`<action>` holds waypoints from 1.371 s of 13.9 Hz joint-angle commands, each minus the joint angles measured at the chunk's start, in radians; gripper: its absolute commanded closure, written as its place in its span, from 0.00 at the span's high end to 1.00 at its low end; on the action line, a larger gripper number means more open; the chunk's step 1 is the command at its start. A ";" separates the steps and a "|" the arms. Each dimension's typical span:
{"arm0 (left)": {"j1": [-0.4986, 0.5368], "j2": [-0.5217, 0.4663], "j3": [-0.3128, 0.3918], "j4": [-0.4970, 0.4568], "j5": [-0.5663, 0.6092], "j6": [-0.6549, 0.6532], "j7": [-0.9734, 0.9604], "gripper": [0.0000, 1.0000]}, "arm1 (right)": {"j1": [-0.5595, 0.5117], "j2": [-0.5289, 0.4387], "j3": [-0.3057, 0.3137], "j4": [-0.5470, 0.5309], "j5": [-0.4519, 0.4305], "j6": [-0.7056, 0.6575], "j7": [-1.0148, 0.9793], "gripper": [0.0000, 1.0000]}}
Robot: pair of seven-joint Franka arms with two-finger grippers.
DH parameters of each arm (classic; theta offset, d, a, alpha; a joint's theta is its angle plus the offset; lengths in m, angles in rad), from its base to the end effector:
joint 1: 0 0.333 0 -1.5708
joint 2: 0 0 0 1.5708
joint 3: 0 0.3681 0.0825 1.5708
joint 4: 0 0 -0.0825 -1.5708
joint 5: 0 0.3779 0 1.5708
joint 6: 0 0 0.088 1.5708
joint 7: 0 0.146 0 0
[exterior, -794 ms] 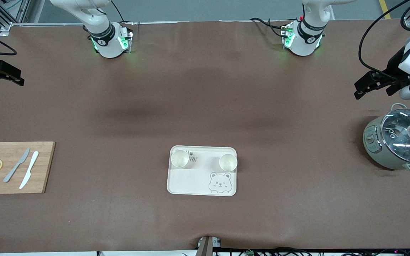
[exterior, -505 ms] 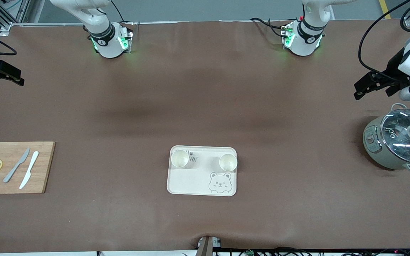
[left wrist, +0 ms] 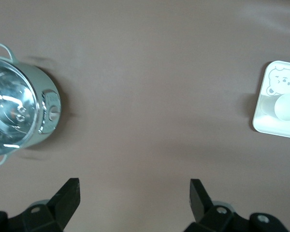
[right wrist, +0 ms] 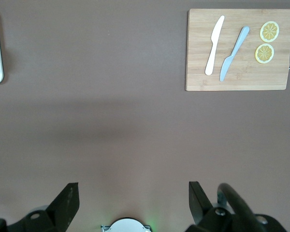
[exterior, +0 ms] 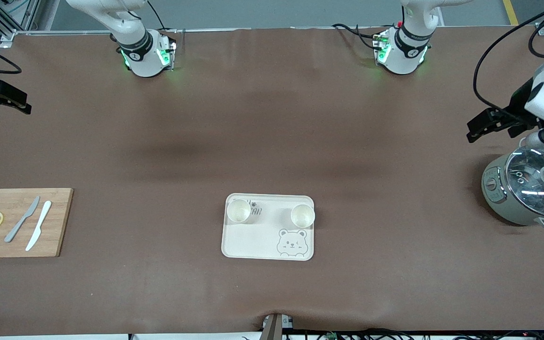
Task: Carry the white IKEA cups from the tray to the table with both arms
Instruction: 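Move the left gripper out toward the tray while the right gripper follows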
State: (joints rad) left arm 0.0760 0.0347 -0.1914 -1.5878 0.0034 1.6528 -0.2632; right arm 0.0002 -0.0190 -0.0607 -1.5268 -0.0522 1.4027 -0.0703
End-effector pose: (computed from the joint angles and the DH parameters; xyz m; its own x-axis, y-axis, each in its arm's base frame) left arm 0.5656 -0.0631 0.6180 0.9887 0.1473 0.0290 0.1471 -0.9891 0.0111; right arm 0.5182 -0.0400 0.6545 0.9941 0.0015 -0.1080 0.0062 -0.9990 0.0434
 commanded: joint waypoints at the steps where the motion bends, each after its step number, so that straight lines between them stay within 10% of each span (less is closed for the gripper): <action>1: -0.005 0.109 -0.010 0.084 -0.016 0.016 -0.095 1.00 | -0.003 0.031 0.002 0.022 -0.017 -0.016 -0.014 1.00; 5: -0.051 0.299 -0.008 0.242 -0.014 0.051 -0.134 1.00 | -0.006 0.056 0.001 0.019 -0.018 -0.033 -0.016 1.00; 19: -0.289 0.669 0.015 0.256 -0.008 0.677 -0.364 1.00 | -0.081 0.192 -0.001 -0.108 -0.002 0.056 0.050 1.00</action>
State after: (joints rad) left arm -0.1639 0.6396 -0.1951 -1.3761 0.0034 2.2749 -0.6053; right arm -0.0761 0.1865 -0.0739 -1.5770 -0.0672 1.4132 -0.0630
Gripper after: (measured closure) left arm 0.000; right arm 0.000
